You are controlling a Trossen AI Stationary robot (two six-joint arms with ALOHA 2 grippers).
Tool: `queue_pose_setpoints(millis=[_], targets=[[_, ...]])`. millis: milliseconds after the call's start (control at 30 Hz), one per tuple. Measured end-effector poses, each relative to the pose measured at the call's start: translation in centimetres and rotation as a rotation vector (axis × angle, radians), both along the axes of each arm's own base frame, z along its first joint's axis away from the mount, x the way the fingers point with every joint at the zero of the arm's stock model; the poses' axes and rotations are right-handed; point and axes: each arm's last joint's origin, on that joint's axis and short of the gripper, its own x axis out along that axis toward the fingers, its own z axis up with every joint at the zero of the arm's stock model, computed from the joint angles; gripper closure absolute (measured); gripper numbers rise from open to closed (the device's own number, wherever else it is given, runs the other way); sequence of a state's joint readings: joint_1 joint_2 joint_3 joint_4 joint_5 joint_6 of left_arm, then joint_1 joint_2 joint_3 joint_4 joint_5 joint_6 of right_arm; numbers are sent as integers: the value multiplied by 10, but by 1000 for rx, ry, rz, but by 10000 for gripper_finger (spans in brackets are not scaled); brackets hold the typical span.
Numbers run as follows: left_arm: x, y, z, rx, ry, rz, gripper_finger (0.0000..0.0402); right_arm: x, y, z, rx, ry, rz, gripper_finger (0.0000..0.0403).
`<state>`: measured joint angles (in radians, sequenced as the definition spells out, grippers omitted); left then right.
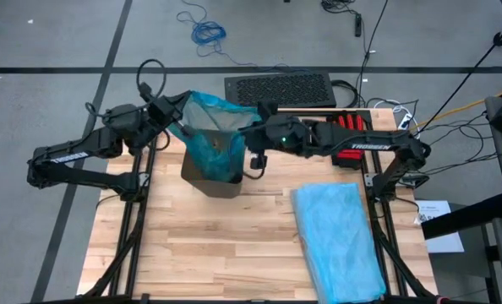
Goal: Place trash/remove bag and relplace
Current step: Remove the trash bag from the bin
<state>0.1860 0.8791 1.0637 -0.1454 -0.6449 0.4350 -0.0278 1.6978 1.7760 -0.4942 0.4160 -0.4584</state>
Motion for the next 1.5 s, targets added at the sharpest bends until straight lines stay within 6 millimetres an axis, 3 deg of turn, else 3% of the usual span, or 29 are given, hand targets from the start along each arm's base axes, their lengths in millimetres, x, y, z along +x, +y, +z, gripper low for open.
queue_pose_setpoints(millis=[333,500,700,900,1200,1500], targets=[[5,-15,-2,71,96,-86,292,2,-19,-5,178,-29,59,403],[4,-21,-1,97,113,-90,266,1,-23,-7,198,-16,39,403],[3,-35,-3,109,142,-111,263,-1,-31,-7,250,-33,-5,403],[3,-58,-13,161,281,-227,262,-5,-48,-10,335,-39,-91,403],[15,-93,-52,203,615,-323,262,-6,-54,-11,376,-37,-51,403],[21,-96,-83,87,784,-260,262,-6,-53,-11,368,-26,-41,403]])
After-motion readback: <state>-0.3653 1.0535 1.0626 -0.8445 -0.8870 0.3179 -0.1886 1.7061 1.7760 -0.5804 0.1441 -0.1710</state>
